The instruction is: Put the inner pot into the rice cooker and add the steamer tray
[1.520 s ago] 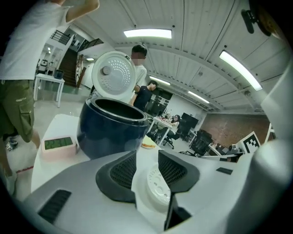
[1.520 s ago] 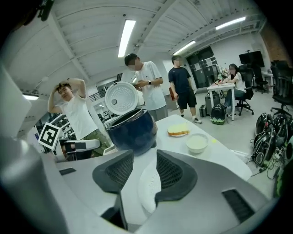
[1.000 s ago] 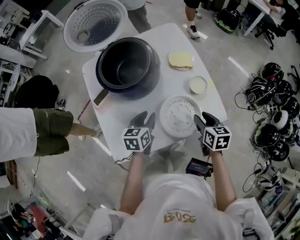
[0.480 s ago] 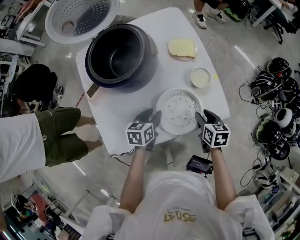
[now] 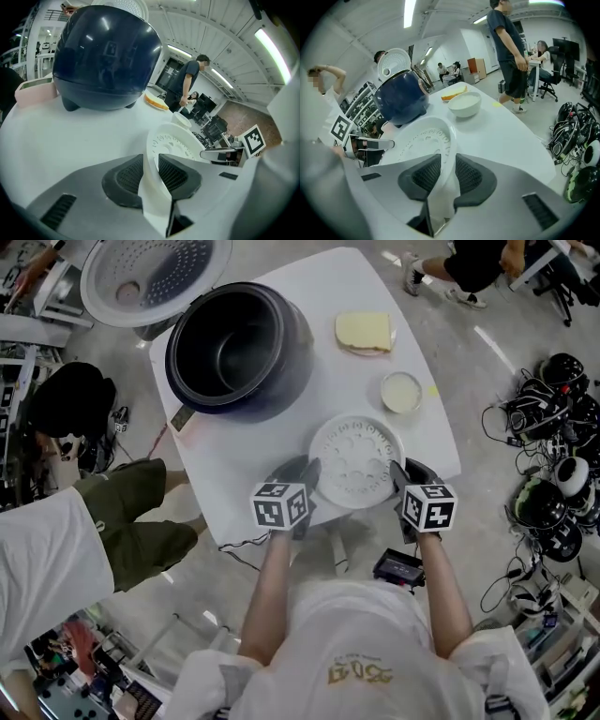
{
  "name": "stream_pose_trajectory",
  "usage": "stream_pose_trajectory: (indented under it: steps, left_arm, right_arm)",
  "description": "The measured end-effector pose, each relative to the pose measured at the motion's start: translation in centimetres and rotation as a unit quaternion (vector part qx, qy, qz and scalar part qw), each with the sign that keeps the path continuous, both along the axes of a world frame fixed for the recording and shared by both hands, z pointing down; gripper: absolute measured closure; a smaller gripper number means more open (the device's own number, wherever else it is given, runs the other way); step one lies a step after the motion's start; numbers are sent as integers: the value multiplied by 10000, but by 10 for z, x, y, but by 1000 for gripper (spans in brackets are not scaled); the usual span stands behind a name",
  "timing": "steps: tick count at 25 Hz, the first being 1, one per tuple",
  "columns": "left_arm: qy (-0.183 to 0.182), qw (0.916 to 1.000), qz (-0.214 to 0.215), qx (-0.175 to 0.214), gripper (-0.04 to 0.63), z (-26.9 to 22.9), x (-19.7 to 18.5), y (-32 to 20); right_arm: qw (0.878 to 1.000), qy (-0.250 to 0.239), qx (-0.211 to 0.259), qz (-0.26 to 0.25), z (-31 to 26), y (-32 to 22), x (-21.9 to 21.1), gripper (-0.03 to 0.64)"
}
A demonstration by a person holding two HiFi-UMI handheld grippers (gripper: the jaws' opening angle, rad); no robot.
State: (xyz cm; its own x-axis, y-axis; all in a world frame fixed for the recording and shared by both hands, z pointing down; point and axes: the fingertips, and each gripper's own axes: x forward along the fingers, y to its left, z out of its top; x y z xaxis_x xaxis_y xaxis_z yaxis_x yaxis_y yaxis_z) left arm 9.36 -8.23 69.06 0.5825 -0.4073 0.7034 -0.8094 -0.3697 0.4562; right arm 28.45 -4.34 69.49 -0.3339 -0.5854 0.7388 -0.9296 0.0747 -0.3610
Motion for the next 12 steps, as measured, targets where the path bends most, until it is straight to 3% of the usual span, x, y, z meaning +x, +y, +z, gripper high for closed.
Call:
stream_pose_trajectory:
  steps: [3,12]
  left_arm:
    - [13,10000,0,-19,509,-1,3,2]
    - [-16,9999,-74,-100,529,-11,-6,10]
  right_arm:
    - [10000,-71,-24,-30,0,0,-1,511]
    - [9996,-241,9,-177,-14,-1,-5,529]
